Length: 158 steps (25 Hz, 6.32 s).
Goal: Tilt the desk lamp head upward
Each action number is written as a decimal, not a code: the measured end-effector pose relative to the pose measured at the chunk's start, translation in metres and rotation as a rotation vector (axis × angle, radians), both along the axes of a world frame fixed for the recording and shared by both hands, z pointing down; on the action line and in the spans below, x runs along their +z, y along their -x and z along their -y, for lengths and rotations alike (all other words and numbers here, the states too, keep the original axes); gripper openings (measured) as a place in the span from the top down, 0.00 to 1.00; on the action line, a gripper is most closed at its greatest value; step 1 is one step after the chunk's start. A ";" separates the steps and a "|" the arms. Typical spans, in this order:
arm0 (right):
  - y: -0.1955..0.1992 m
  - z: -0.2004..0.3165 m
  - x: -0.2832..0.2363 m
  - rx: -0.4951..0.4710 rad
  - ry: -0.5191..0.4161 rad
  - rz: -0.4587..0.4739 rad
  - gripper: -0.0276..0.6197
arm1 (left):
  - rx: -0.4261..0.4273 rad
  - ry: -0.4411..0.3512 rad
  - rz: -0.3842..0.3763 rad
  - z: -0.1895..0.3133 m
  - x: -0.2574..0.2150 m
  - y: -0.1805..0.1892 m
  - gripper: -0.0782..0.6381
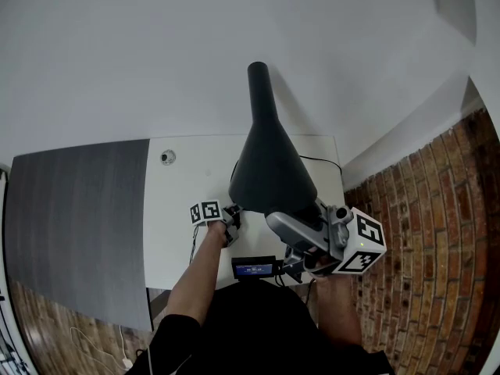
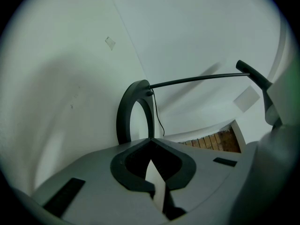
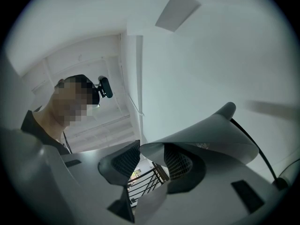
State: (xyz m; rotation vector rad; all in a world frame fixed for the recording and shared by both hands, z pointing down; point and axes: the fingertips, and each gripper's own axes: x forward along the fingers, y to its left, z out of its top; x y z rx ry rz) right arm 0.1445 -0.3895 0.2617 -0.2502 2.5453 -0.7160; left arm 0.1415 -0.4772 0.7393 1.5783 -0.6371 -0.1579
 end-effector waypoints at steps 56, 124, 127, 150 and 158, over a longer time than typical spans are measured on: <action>0.007 0.001 -0.019 0.033 0.000 0.027 0.70 | 0.108 0.011 0.094 -0.005 0.000 -0.009 0.88; 0.010 0.035 -0.087 0.115 0.037 0.102 0.72 | 0.153 0.037 0.130 -0.006 0.003 -0.013 0.88; 0.010 0.038 -0.091 0.115 0.038 0.112 0.72 | 0.151 0.036 0.130 -0.006 0.003 -0.014 0.88; 0.011 0.050 -0.105 0.127 0.072 0.167 0.72 | 0.159 0.039 0.137 -0.007 0.004 -0.014 0.88; 0.012 0.056 -0.112 0.144 0.069 0.164 0.71 | 0.158 0.037 0.136 -0.006 0.004 -0.013 0.88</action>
